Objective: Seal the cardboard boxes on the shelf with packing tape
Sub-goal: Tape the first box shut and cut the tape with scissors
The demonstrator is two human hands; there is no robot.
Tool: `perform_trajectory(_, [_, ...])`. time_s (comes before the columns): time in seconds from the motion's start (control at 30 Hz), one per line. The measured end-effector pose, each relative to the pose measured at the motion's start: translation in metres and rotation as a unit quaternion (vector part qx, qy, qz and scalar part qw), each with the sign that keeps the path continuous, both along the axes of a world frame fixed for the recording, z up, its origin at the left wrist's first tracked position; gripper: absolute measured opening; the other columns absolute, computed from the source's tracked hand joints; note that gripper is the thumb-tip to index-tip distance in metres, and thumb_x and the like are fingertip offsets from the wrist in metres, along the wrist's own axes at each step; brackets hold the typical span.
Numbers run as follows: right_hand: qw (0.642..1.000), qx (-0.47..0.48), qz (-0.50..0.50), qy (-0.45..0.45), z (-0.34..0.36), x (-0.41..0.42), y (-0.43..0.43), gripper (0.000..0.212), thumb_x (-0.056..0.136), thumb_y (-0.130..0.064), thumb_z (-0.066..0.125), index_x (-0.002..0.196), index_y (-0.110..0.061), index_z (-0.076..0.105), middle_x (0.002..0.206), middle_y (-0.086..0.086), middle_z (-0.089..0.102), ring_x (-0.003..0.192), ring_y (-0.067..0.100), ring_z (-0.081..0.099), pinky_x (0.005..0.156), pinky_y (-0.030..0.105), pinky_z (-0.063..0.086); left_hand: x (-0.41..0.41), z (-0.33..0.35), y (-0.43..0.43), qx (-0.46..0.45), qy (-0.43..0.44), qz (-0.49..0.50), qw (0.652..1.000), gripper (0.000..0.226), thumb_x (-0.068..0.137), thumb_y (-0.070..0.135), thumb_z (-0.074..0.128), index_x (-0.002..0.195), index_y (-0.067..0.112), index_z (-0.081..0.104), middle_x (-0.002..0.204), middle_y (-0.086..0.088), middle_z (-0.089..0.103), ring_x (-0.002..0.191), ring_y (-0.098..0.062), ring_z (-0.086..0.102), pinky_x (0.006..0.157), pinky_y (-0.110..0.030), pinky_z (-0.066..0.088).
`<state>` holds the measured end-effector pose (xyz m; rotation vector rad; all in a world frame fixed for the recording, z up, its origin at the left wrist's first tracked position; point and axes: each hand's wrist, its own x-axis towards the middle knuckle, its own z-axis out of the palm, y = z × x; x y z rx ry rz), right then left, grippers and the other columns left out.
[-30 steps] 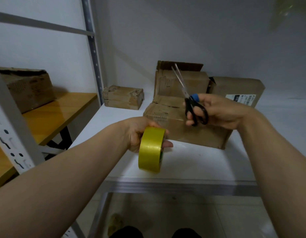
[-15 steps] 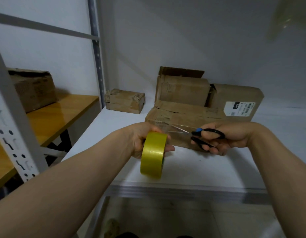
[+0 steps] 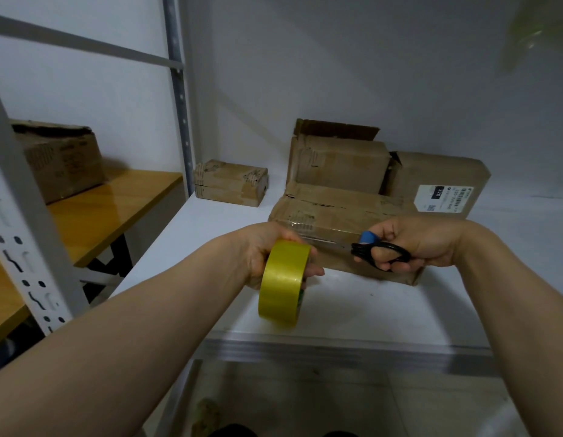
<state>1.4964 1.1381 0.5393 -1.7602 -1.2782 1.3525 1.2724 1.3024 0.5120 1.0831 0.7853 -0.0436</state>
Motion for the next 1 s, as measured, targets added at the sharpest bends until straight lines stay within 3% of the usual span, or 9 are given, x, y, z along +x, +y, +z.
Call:
perform_trajectory(0.17, [1.000, -0.002, -0.014, -0.021, 0.002, -0.007, 0.001, 0.037, 0.080, -0.030, 0.075, 0.108, -0.006, 0.070, 0.076, 0.008, 0.061, 0.053, 0.010, 0.052, 0.038, 0.014, 0.034, 0.000, 0.001, -0.001, -0.002, -0.001, 0.002, 1.000, 0.018, 0.095, 0.013, 0.062, 0.103, 0.001, 0.073, 0.105, -0.023, 0.074, 0.066, -0.027, 0.075, 0.061, -0.036, 0.063])
perform_trajectory(0.53, [0.998, -0.045, 0.015, -0.032, 0.006, -0.009, -0.004, 0.087, 0.057, -0.066, 0.088, 0.116, -0.007, 0.062, 0.081, 0.008, 0.061, 0.062, 0.015, 0.055, 0.045, 0.018, 0.040, -0.006, 0.003, -0.007, 0.007, -0.013, 0.002, 1.000, 0.017, 0.092, 0.010, 0.064, 0.104, 0.000, 0.071, 0.101, -0.025, 0.074, 0.061, -0.025, 0.073, 0.060, -0.037, 0.062])
perform_trajectory(0.83, [1.000, -0.001, 0.019, -0.005, -0.004, -0.025, 0.017, 0.092, 0.055, -0.074, 0.084, 0.116, -0.009, 0.061, 0.083, 0.006, 0.060, 0.064, 0.015, 0.055, 0.046, 0.018, 0.043, -0.005, 0.006, -0.009, 0.017, -0.007, -0.006, 1.000, 0.017, 0.094, 0.013, 0.062, 0.104, 0.002, 0.070, 0.093, -0.023, 0.074, 0.059, -0.025, 0.073, 0.054, -0.036, 0.061])
perform_trajectory(1.0, [0.999, 0.018, 0.031, -0.003, -0.006, -0.023, 0.024, 0.080, 0.060, -0.066, 0.086, 0.111, -0.009, 0.063, 0.078, 0.006, 0.059, 0.056, 0.010, 0.050, 0.042, 0.015, 0.037, -0.005, 0.008, -0.010, 0.025, -0.009, -0.019, 0.999, 0.016, 0.094, 0.012, 0.061, 0.101, 0.001, 0.070, 0.086, -0.022, 0.073, 0.055, -0.024, 0.071, 0.050, -0.035, 0.059])
